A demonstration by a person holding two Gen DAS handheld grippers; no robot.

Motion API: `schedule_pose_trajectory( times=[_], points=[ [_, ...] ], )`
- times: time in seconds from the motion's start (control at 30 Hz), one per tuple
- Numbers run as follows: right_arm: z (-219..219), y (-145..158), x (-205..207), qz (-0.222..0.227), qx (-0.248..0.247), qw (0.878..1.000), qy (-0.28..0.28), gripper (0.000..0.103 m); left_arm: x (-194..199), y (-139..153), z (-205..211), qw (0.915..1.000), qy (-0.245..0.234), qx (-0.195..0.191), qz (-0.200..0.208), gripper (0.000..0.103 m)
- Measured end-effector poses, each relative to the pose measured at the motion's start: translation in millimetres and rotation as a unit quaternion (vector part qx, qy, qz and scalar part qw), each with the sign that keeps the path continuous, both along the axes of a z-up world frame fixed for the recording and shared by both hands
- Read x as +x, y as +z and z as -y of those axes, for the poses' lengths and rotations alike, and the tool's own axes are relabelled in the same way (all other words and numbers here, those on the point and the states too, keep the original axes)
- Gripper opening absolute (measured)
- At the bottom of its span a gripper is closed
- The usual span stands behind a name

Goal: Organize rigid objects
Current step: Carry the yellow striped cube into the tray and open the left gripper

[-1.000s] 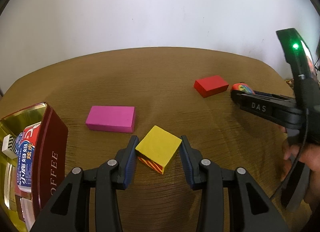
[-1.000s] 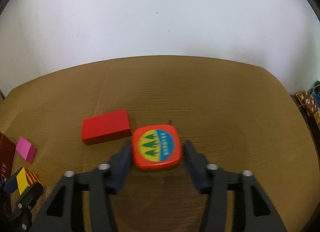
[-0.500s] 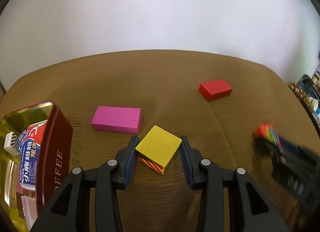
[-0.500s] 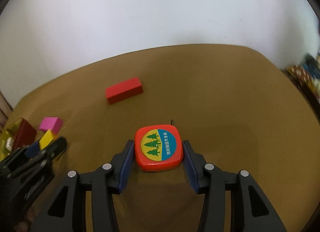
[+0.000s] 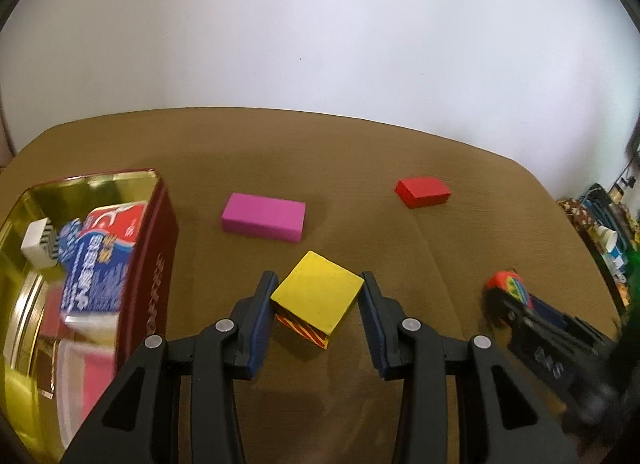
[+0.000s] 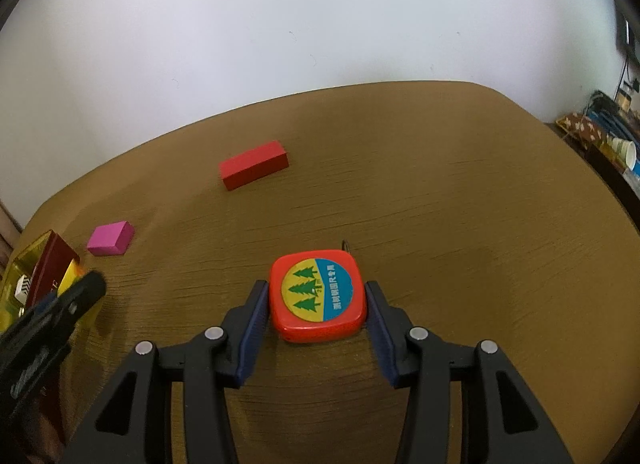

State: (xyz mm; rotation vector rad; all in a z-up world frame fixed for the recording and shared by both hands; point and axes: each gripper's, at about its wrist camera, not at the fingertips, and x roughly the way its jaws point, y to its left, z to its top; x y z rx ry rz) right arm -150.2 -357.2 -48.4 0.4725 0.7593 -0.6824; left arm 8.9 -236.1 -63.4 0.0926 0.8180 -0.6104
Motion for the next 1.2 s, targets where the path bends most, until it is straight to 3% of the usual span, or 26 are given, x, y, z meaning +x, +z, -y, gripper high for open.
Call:
schedule_pose_trajectory(
  times=[0.33, 0.47, 0.6, 0.8, 1.2],
  points=[
    [6.7, -4.4, 1.4, 0.005, -0.004, 1.0, -0.009, 0.048, -46.5, 42.7, -42.7, 0.9985, -0.028, -0.036, 0.029, 0.037],
    [7.1, -4.5, 0.2, 0.008, -0.004, 1.0, -0.012, 0.048, -52.1, 55.2, -67.6, 0.9979, -0.016, -0.042, 0.045, 0.037],
    [5.9, -3.1, 1.2, 0.004, -0.008, 1.0, -0.01, 0.048, -46.7, 62.4, -104.9, 0.9981, 0.012, -0.049, 0.036, 0.037],
    [-1.1, 1.6, 1.6, 0.008, -0.021, 1.0, -0.006, 0.048, -28.7, 62.2, -151.0, 0.9967, 0.059, -0.047, 0.031, 0.037],
    [-7.8, 4.1, -0.9, -0.001, -0.032, 1.0, -0.002, 0.048, 2.5, 15.9, -204.6, 0.9933, 0.112, 0.029, -0.011, 0.037]
  ],
)
